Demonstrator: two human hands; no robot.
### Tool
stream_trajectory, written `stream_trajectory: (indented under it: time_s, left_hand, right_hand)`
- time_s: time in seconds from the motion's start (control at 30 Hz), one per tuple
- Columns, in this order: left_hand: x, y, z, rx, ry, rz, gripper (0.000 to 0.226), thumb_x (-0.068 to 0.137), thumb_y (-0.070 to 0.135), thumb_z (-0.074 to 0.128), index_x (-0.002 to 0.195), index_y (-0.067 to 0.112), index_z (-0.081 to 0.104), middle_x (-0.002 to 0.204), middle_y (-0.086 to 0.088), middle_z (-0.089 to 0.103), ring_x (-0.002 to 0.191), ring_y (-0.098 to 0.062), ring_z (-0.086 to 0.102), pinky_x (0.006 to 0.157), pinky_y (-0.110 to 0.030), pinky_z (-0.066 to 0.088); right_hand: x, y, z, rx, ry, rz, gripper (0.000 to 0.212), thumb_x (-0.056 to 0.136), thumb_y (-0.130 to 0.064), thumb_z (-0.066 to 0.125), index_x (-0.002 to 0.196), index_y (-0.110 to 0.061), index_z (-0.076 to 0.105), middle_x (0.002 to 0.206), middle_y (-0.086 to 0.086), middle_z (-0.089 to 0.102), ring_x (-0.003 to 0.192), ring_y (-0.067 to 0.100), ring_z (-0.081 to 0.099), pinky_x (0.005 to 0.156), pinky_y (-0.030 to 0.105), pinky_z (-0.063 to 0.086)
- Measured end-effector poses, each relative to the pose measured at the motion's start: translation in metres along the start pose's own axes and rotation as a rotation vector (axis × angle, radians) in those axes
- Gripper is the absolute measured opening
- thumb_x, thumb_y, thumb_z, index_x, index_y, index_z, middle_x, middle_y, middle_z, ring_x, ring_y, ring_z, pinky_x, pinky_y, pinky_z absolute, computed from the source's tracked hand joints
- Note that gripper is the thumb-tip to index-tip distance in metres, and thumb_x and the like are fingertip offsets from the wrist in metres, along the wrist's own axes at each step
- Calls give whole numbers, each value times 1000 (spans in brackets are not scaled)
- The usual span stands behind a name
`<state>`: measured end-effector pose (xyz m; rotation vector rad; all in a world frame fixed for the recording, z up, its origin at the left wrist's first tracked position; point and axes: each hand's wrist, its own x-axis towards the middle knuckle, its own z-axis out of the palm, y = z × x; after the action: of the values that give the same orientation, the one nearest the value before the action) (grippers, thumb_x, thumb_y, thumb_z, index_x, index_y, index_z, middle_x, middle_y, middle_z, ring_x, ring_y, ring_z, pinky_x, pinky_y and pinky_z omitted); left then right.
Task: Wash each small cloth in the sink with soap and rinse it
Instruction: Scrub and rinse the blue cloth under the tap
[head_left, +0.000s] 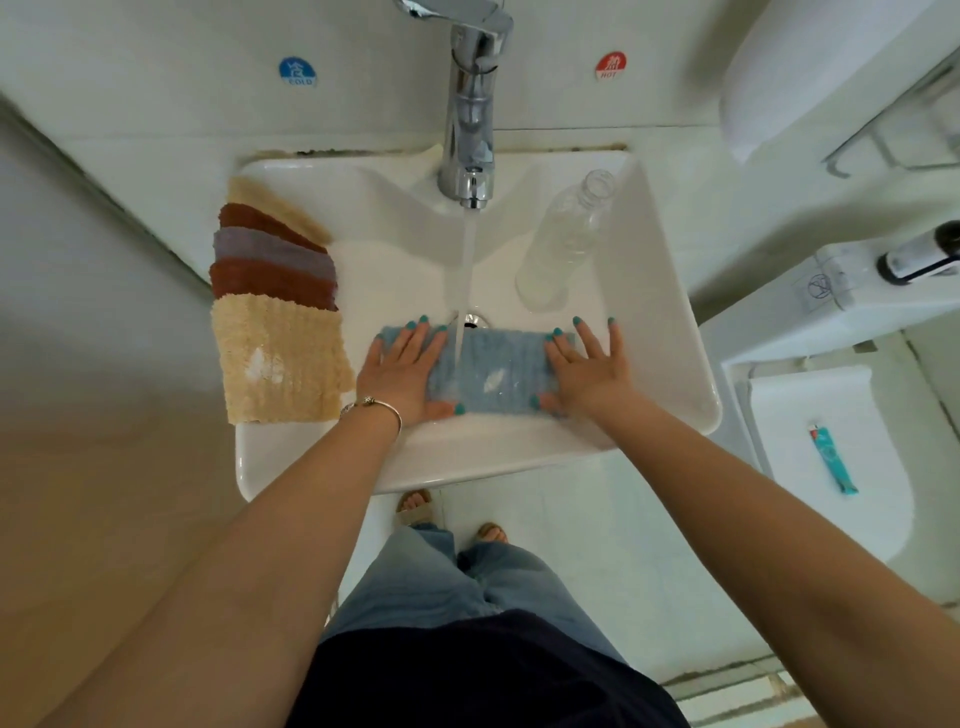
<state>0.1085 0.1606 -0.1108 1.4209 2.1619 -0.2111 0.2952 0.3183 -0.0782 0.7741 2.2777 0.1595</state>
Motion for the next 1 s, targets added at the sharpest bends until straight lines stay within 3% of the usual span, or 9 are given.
stream_trajectory:
  time_s: [0.27,0.5,0.73,0.9,1.0]
  left_hand:
    - [-21,-32,-4,32,-49,-144,109,84,68,53,152,23,-20,159,-6,-25,148,-22,-17,119,-46,-4]
    - [-16,6,5,62,-106,-31,103,89,56,54,152,22,-19,160,-5,-24,148,-22,-17,119,-43,-6]
    - [-12,4,3,-24,-106,-18,111,82,70,54,151,25,-20,159,-3,-26,147,-20,-20,118,-48,-9]
    - [-22,-10,14,-110,-57,-110,90,92,68,33,151,27,-21,158,-3,-28,147,-21,-21,119,-46,-9]
    - [-23,-6,19,-114,-30,-128,88,94,63,36,151,26,-21,157,-3,-30,146,-22,-23,118,-45,-9]
  right_hand:
    - [12,-48,-5,82,60,-59,87,94,-69,24,155,-17,-8,164,0,-10,150,25,-14,115,58,-13]
    - [-8,-10,14,7,3,10,84,94,-67,24,156,-18,-5,164,0,-6,150,27,-12,114,58,-15]
    - [3,-2,4,55,-37,32,90,91,-65,39,155,-23,-8,164,-5,-9,150,27,-13,113,60,-14]
    - [10,-14,-3,165,-11,-40,90,92,-62,43,154,-27,-13,163,-10,-14,149,26,-17,116,60,-11]
    - [10,-12,-1,198,-24,-39,91,92,-64,43,153,-30,-16,162,-12,-16,149,27,-18,116,60,-11]
